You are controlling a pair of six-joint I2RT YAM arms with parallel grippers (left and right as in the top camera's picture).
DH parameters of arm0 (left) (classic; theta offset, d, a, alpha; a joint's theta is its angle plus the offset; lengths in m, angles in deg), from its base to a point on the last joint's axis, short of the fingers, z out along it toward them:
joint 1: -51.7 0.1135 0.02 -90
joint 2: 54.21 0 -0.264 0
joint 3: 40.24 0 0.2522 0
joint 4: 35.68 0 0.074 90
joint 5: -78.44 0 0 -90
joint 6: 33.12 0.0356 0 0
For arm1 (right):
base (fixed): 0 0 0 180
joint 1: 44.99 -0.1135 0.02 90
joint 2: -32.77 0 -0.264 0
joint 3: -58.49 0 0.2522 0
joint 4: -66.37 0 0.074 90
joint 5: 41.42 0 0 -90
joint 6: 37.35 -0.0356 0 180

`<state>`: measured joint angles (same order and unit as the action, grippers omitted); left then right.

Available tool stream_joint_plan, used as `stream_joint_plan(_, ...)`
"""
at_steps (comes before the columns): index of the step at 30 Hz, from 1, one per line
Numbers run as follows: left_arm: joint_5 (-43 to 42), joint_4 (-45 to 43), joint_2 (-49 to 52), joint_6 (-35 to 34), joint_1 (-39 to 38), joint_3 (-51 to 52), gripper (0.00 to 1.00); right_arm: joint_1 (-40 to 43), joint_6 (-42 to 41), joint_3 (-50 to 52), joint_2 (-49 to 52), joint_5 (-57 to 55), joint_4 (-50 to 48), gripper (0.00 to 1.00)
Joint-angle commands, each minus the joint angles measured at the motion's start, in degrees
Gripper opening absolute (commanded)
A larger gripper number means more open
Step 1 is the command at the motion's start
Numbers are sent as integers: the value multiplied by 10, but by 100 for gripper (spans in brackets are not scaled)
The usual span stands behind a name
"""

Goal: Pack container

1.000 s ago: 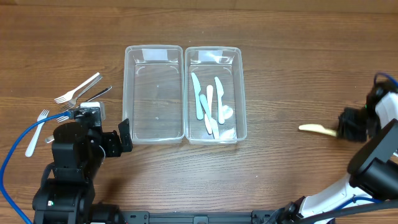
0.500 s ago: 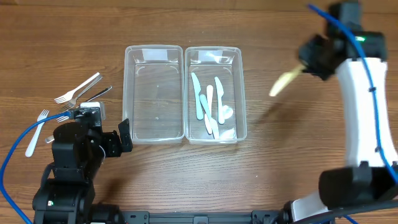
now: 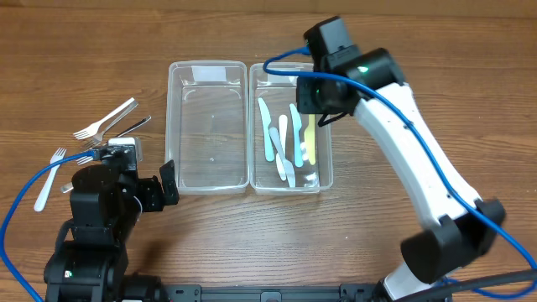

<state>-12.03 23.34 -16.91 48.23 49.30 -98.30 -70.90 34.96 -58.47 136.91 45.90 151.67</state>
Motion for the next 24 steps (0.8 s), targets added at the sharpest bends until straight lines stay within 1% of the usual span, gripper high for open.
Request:
stream_joint_plan(1, -6, 0, -2, 9, -3, -14, 100, 0, 21, 45, 28, 24, -34, 18)
stream_joint_plan(3, -6, 0, -2, 9, -3, -14, 100, 0, 21, 56, 29, 24, -48, 22)
stream_joint_plan(4, -6, 0, -2, 9, -3, -14, 100, 0, 28, 57, 29, 24, -52, 28)
stream_joint_plan(6, -6, -1, -2, 9, -3, -14, 100, 0, 32, 57, 29, 24, -59, 49)
stream_joint_plan(8, -6, -1, -2, 9, -3, -14, 100, 0, 39, 57, 29, 24, -62, 57)
stream_joint_plan(10, -6, -1, -2, 9, -3, -14, 100, 0, 46, 54, 29, 24, -66, 69)
stream_joint_plan(11, -6, -1, -2, 9, -3, -14, 100, 0, 49, 47, 29, 23, -66, 73)
stream_joint_plan(12, -6, 0, -2, 8, -3, -16, 100, 0, 56, 29, 28, 18, -60, 80)
stream_joint_plan(15, -4, 22, -2, -8, -3, -42, 100, 3, 39, -41, 21, -28, -31, 85)
stream_joint_plan(18, 18, 70, -1, -12, -3, -92, 100, 19, 21, -122, 3, -68, -1, 87)
stream_joint_plan(20, 60, 127, 5, -16, -2, -139, 100, 45, -2, -184, -12, -84, 23, 88)
stream_joint_plan(22, 101, 187, 17, -1, -2, -181, 100, 90, -32, -233, -29, -78, 44, 90)
stream_joint_plan(24, 132, 233, 36, -1, -1, -210, 100, 135, -54, -251, -43, -60, 57, 90)
